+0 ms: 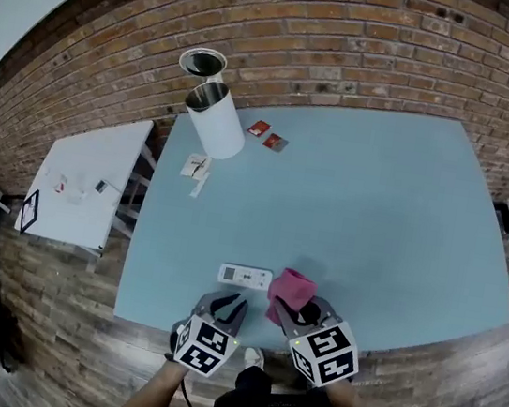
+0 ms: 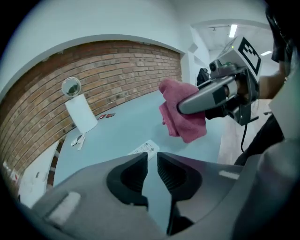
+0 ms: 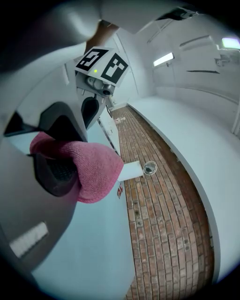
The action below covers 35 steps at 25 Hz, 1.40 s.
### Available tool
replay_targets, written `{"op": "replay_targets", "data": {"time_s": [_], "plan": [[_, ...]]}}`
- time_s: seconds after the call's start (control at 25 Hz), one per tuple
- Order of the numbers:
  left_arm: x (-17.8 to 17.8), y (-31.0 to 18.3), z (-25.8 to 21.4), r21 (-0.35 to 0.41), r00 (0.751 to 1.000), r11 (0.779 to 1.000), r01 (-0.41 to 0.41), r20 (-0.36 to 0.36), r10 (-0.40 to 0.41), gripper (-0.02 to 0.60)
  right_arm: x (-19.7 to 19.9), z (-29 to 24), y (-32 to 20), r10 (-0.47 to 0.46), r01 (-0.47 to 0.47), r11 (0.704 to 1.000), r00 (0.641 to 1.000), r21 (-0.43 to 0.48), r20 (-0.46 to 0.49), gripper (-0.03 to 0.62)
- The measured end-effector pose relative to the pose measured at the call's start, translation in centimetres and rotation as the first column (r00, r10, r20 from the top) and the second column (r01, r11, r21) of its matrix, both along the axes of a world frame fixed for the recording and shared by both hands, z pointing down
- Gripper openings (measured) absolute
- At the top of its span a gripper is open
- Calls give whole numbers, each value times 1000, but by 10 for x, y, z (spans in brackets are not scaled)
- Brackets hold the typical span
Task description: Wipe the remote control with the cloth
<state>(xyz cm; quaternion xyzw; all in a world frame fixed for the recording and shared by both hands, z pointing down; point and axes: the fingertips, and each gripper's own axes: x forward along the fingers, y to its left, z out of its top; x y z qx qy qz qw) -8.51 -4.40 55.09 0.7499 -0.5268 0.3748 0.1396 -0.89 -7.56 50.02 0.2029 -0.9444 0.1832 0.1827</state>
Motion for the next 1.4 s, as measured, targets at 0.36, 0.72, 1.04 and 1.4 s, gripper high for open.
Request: {"op": "replay_targets", "data": {"time_s": [0.36, 0.72, 1.04, 1.4], "plan": [[-16, -33, 25, -153, 909, 912, -380, 120, 399, 145, -10, 4, -25, 155, -155, 988, 987, -1, -39, 64], [-18, -43, 51, -332, 736, 721, -608, 105, 669, 251, 3, 12, -31, 294, -295, 956, 952, 2, -80, 64], [-19, -47, 76, -494, 596, 550, -673, 78, 799, 277, 2, 18, -26, 366, -368, 930, 926, -2, -93, 64], [-16, -46, 83, -650, 536, 419, -634, 20, 844, 270, -8, 22, -24, 409, -411, 912, 907, -4, -99, 64]]}}
